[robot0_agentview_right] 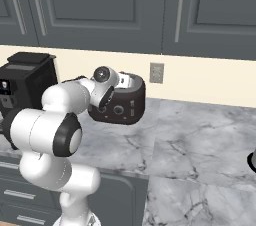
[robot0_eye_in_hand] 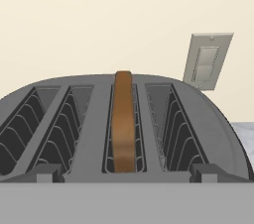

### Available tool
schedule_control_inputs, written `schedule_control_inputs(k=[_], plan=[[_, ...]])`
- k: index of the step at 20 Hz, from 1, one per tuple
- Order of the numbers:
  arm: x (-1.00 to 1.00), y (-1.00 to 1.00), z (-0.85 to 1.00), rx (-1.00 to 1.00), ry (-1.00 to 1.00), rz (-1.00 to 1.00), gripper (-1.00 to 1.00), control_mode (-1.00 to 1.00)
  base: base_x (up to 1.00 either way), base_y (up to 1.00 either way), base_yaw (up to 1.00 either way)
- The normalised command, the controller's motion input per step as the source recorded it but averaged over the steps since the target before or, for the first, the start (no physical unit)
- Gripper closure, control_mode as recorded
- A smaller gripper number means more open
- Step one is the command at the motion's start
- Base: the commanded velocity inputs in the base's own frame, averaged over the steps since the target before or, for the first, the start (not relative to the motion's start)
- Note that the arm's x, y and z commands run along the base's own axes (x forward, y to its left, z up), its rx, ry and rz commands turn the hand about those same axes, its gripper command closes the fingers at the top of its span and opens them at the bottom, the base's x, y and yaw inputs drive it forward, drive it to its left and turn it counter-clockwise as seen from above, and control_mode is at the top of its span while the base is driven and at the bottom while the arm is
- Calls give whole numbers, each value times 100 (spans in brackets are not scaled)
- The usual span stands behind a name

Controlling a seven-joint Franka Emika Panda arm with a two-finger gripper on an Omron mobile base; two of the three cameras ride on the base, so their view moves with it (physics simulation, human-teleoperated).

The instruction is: Start the toaster. Once the lever pops up, take the bread to the plate on the dining counter.

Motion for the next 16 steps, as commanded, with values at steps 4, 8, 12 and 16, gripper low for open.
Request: schedule_control_inputs(k=[4,8,12,16], plan=[[0,0,0,0,0,0,-100,-100,0,0,0],[0,0,0,0,0,0,-100,-100,0,0,0],[0,0,0,0,0,0,-100,-100,0,0,0],[0,0,0,0,0,0,-100,-100,0,0,0]])
